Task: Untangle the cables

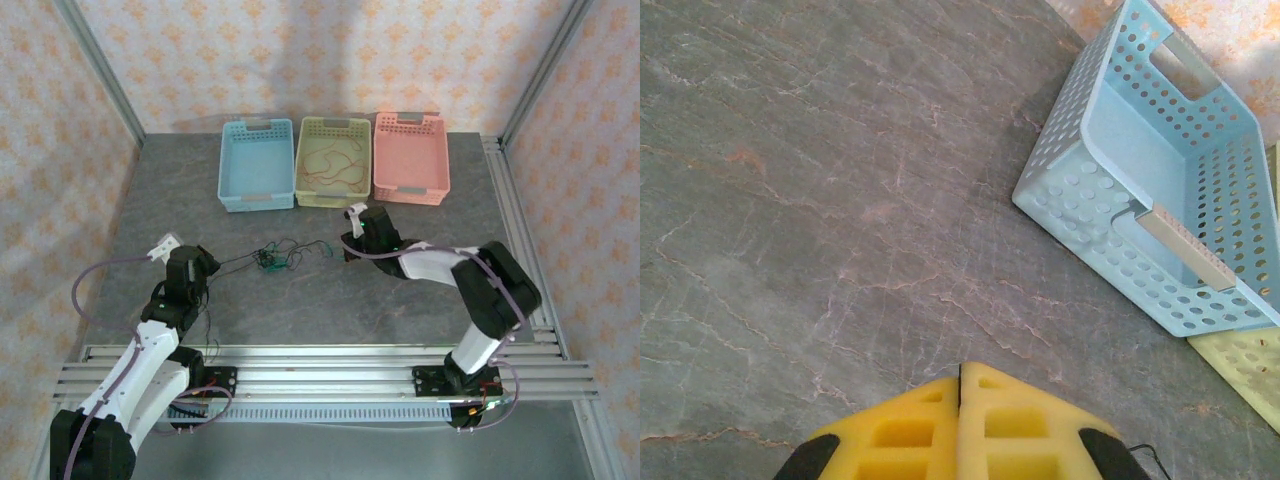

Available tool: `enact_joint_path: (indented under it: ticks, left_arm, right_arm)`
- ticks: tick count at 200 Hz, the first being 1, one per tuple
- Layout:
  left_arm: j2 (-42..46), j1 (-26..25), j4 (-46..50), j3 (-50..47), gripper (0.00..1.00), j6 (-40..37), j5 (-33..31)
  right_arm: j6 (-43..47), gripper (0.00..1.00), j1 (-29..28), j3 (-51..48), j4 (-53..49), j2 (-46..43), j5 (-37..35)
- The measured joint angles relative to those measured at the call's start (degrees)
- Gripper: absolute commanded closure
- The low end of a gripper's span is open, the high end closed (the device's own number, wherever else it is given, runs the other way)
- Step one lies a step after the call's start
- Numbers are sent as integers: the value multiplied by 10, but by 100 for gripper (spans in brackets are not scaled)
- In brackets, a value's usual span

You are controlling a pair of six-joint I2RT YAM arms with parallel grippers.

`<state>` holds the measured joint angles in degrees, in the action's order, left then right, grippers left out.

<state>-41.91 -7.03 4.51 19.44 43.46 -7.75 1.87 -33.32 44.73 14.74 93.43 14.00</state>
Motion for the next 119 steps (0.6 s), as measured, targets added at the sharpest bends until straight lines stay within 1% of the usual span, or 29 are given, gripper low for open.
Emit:
enact_joint_path:
  ticks: [11,24,37,54,68,80,90,119]
  left_arm:
    - [0,0,0,0,100,0,0]
    - [1,0,0,0,100,0,0]
    - [3,0,0,0,100,0,0]
    - [7,0,0,0,100,0,0]
    - [7,0,0,0,100,0,0]
    - [7,0,0,0,100,0,0]
    - [7,0,0,0,100,0,0]
    - [7,0,0,0,100,0,0]
  right_arm:
    - [4,100,0,-16,7,-37,-38]
    - [11,100,6,-35,16,-87,-98]
    - [12,100,23,-57,30,-136,-167]
    - [-7,100,71,-97,50,-200,-241]
    - [-27,100,113,-131,62,-245,-286]
    - [-42,100,135,-153,69,-275,-314]
    - [-51,100,139,-163,76,-290,-328]
    - [-64,100,143,-162,88,-295,-339]
